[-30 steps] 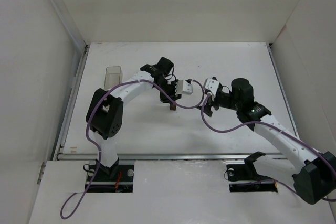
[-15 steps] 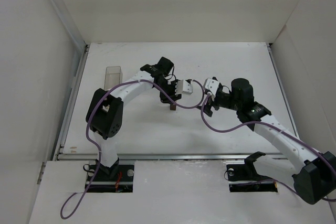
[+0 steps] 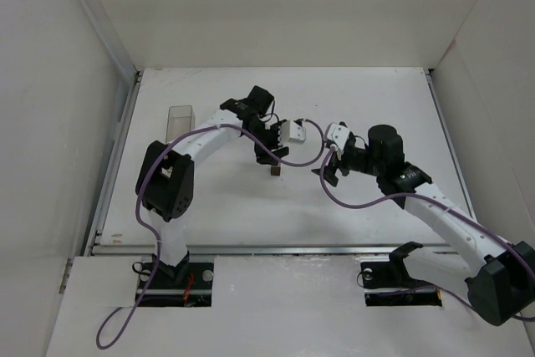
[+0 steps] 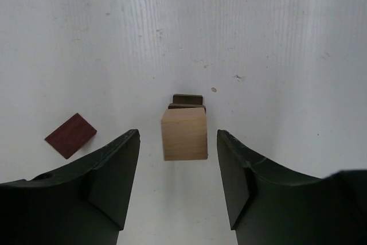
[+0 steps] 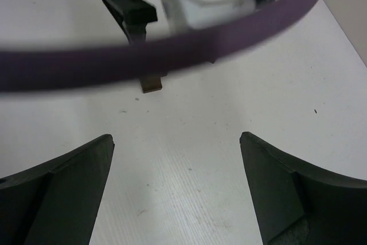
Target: Build the wood block tower
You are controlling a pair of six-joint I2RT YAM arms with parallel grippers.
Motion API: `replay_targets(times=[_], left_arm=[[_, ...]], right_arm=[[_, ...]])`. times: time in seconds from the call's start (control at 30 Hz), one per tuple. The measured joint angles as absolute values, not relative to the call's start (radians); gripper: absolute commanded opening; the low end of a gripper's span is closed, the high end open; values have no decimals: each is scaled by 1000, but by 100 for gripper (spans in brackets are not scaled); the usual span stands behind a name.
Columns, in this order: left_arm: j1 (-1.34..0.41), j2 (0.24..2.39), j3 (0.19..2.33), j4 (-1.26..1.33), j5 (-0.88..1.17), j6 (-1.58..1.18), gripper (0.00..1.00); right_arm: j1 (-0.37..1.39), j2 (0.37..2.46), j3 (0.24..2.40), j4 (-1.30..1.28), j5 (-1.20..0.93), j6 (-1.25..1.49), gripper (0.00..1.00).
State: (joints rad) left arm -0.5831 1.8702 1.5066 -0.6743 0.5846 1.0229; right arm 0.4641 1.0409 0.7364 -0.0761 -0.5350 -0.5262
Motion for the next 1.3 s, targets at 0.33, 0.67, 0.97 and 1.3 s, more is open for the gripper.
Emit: replay_targets(times=[0.33, 0.67, 0.97, 1.3], left_arm=[[-366, 1751, 1617, -576, 789, 749, 49], [-140, 1675, 1468, -308, 429, 333, 46], [-87, 1587, 1283, -288, 296, 290, 46], [-60, 1580, 1250, -273, 281, 257, 46]], right_arm=[[457, 1203, 940, -78, -446, -277, 99], [495, 1807, 1612, -179, -318, -85, 93], [624, 2277, 2022, -432, -178, -10, 91], [630, 2373, 2055, -562, -58, 20, 76]])
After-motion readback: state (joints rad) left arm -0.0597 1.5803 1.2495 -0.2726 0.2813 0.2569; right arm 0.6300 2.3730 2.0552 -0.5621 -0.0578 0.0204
